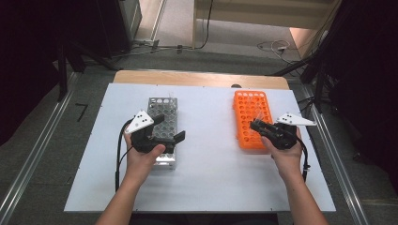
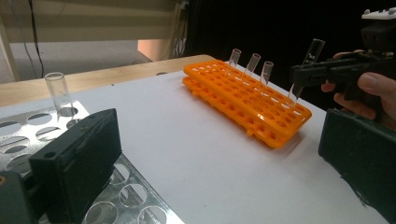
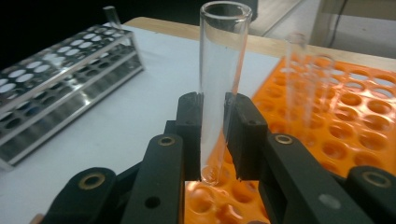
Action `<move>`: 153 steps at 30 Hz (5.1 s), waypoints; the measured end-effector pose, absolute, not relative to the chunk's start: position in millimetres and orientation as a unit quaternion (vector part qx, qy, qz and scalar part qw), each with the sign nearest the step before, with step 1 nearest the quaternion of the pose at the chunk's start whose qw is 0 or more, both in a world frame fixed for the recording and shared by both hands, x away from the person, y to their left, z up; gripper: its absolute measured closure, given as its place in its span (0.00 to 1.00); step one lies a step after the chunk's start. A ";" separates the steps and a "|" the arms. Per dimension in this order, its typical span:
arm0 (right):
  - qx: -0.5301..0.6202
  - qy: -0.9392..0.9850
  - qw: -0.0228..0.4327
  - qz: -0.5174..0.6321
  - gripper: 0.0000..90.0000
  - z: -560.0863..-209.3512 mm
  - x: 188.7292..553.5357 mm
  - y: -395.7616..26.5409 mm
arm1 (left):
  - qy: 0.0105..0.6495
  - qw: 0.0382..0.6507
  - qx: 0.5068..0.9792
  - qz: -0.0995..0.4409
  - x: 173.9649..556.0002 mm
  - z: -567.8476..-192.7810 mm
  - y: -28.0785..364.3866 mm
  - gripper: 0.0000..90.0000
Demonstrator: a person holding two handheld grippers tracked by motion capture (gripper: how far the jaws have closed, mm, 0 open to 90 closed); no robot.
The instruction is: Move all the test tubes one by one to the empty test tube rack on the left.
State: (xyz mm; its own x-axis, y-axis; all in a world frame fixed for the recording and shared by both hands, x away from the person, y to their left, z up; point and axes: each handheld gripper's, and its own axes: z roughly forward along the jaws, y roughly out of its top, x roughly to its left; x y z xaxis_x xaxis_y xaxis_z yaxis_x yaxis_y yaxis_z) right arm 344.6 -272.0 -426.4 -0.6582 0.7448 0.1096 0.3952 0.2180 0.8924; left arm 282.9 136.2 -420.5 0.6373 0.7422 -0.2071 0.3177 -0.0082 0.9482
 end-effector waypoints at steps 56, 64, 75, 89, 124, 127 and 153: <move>0.219 0.837 0.077 0.495 0.82 -425.2 287.9 -147.4 | 0.294 0.595 0.736 0.134 261.6 -405.7 64.8 0.63; 0.216 0.838 0.074 0.496 0.82 -424.8 286.8 -146.4 | 0.289 0.591 0.741 0.136 261.3 -406.0 64.1 0.75; 0.214 0.838 0.072 0.496 0.82 -424.7 286.6 -145.9 | 0.289 0.587 0.743 0.138 261.9 -406.7 64.2 0.82; 0.217 0.833 0.069 0.503 0.75 -424.8 289.2 -149.1 | 0.294 0.585 0.741 0.147 262.5 -404.7 62.7 0.84; 0.258 0.800 0.095 0.534 0.00 -429.0 315.4 -211.2 | 0.345 0.575 0.714 0.201 287.3 -387.9 109.4 0.84; 0.259 0.800 0.097 0.532 0.00 -430.2 317.2 -216.6 | 0.351 0.576 0.709 0.206 290.8 -385.9 114.8 0.84; 0.278 0.793 0.106 0.532 0.00 -435.1 324.7 -239.7 | 0.392 0.565 0.678 0.260 349.1 -374.6 146.4 0.84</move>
State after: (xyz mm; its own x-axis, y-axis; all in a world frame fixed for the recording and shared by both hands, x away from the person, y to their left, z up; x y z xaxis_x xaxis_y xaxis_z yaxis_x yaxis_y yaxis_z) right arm 324.7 -239.7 -435.1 -0.8225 0.5543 0.1276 0.3280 0.2789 0.9026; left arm 349.1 146.4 -374.6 0.5573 0.8253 -0.0914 0.2385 -0.0536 0.9697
